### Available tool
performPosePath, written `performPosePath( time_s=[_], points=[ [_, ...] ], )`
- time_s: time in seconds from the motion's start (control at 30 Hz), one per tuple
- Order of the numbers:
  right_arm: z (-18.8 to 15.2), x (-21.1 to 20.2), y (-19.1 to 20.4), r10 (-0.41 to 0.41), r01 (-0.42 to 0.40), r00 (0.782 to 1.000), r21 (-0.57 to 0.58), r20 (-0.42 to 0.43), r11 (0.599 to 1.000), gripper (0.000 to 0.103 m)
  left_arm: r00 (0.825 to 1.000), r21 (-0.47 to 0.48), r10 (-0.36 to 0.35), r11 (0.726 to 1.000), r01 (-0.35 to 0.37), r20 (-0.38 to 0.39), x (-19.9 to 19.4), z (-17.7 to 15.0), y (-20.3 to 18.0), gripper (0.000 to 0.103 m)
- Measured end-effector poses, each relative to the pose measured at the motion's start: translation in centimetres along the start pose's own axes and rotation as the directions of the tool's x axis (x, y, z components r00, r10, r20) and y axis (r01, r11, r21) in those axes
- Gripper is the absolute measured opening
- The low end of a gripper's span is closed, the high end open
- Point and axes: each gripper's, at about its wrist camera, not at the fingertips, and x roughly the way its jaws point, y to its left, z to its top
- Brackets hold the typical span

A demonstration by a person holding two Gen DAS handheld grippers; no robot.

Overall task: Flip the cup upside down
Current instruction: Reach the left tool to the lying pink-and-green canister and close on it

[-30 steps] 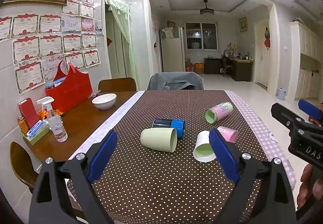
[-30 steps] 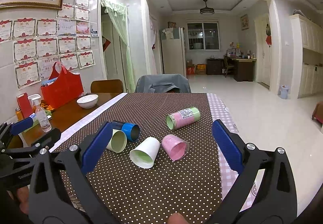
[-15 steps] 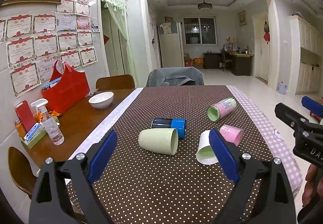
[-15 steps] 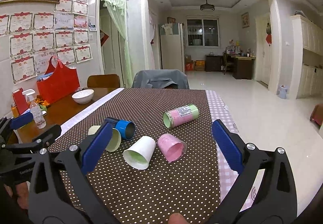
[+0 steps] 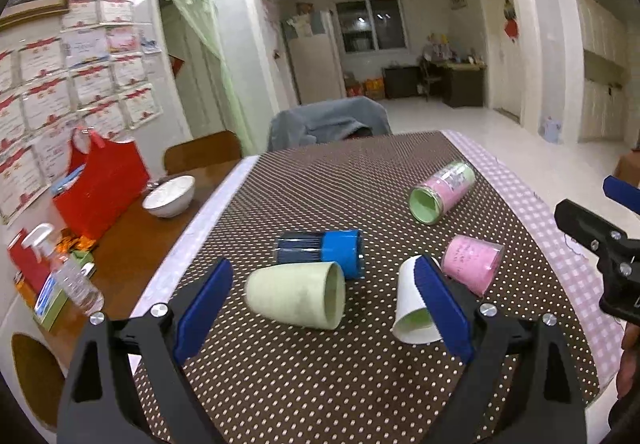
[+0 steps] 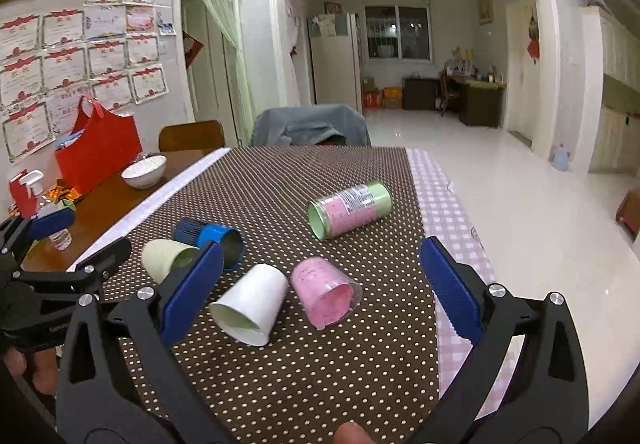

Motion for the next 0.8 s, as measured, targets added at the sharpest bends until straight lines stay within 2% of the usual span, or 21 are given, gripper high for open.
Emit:
performPosePath(
  time_s=[0.2,0.4,0.5,0.7,0.8],
  points=[
    [0.4,4.2,-2.4,-0.019,0.023,0.995,0.043,-0.095,0.999,0.097,0.994,0.059,-0.065,0.996,0.071,-0.086,5.1,2.5,-1.6,0.09],
    [0.9,8.0,-5.4,-0.032,0.048,0.986,0.1,-0.163,0.994,0.097,0.977,0.129,-0.115,0.982,0.14,-0.178,10.4,5.0,-4.1,0.09],
    [1.0,10.0,-6.8,-0.035,0.061,0.979,0.126,-0.199,0.99,0.097,0.965,0.16,-0.14,0.971,0.177,-0.22,12.8,6.0,-5.4,0.09],
    [0.7,13.1,-8.8,-0.047,0.09,0.962,0.148,-0.268,0.985,0.097,0.924,0.206,-0.188,0.942,0.266,-0.334,17.9,7.3,-7.9,0.09],
    [0.4,14.1,-9.7,-0.051,0.101,0.957,0.16,-0.287,0.982,0.097,0.909,0.242,-0.2,0.923,0.301,-0.367,19.6,8.0,-9.2,0.09]
  ],
)
